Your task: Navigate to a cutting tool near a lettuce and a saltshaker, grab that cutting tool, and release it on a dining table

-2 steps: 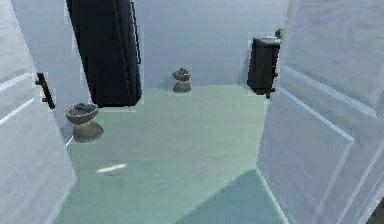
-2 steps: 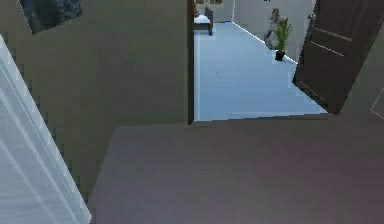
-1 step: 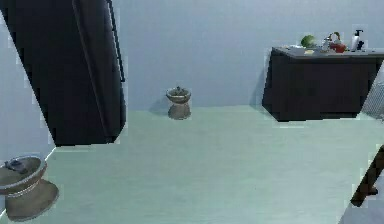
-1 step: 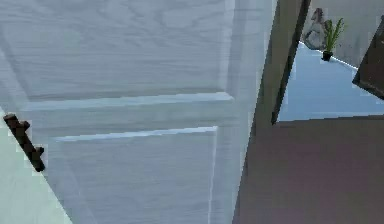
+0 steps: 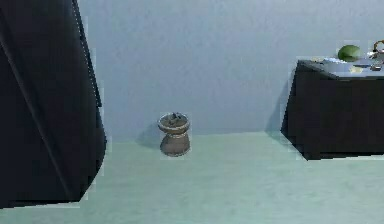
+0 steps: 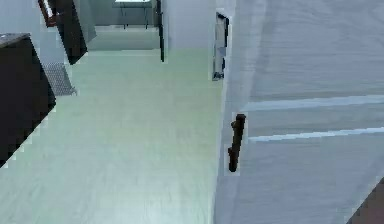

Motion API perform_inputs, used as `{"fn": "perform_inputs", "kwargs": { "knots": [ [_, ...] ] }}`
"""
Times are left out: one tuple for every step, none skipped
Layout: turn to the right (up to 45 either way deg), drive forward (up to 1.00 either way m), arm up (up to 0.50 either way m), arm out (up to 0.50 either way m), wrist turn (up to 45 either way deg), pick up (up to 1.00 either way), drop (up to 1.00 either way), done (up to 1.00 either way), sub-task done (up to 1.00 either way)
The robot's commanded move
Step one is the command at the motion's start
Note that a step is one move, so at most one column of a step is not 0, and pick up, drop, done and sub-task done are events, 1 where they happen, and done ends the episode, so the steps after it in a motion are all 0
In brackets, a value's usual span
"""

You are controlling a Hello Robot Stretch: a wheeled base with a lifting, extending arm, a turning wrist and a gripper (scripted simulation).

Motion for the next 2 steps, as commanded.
{"fn": "perform_inputs", "kwargs": {
  "knots": [
    [36.0,0.0,0.0,0.0,0.0,0.0,0.0,0.0,0.0],
    [0.0,0.5,0.0,0.0,0.0,0.0,0.0,0.0,0.0]
  ]
}}
